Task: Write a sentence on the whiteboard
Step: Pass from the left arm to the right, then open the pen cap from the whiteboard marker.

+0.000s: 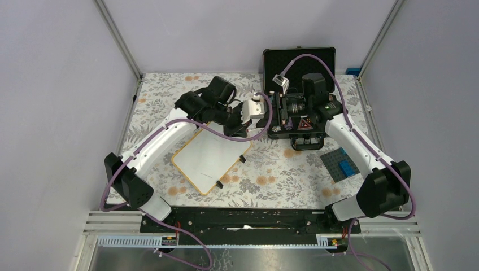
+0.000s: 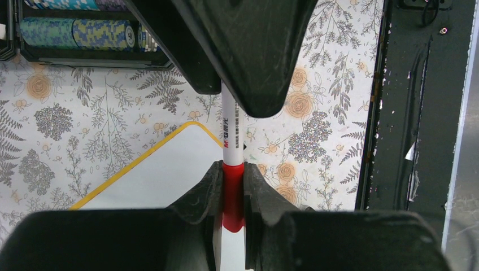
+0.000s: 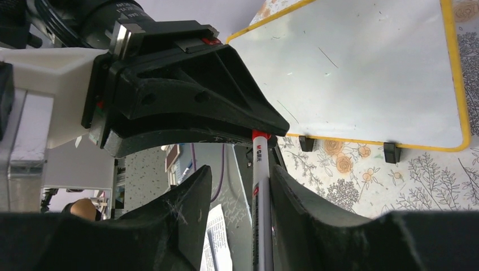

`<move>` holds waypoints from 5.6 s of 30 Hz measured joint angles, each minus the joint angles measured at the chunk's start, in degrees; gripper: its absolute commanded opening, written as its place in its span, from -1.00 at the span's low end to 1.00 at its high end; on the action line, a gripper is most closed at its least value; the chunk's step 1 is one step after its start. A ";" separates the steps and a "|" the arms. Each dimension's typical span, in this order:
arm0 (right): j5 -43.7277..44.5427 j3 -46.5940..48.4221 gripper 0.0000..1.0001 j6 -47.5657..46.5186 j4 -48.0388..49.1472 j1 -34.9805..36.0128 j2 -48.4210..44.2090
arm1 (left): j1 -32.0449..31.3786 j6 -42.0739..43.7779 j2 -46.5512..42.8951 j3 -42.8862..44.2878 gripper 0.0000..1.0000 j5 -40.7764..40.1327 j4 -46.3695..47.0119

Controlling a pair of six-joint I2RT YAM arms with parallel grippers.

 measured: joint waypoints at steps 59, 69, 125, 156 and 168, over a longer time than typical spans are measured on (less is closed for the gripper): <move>4.81 5.55 0.11 -8.59 -10.03 2.69 2.80 | 2.03 0.63 0.59 0.33 -1.00 0.70 0.33; 3.72 5.51 0.02 -8.33 -10.32 2.56 2.91 | 2.12 1.01 0.57 0.61 -1.00 0.72 -0.09; 4.00 4.92 -0.10 -7.69 -10.16 2.69 3.56 | -0.85 1.81 3.72 4.74 -1.00 -0.26 -5.27; 4.20 4.81 -1.00 -7.72 -9.33 2.67 3.56 | 1.31 0.26 3.74 6.14 -0.02 2.62 -5.81; 3.50 4.83 -1.00 -5.62 -7.52 0.07 3.56 | 7.96 -2.49 -1.95 -0.20 0.11 6.67 1.77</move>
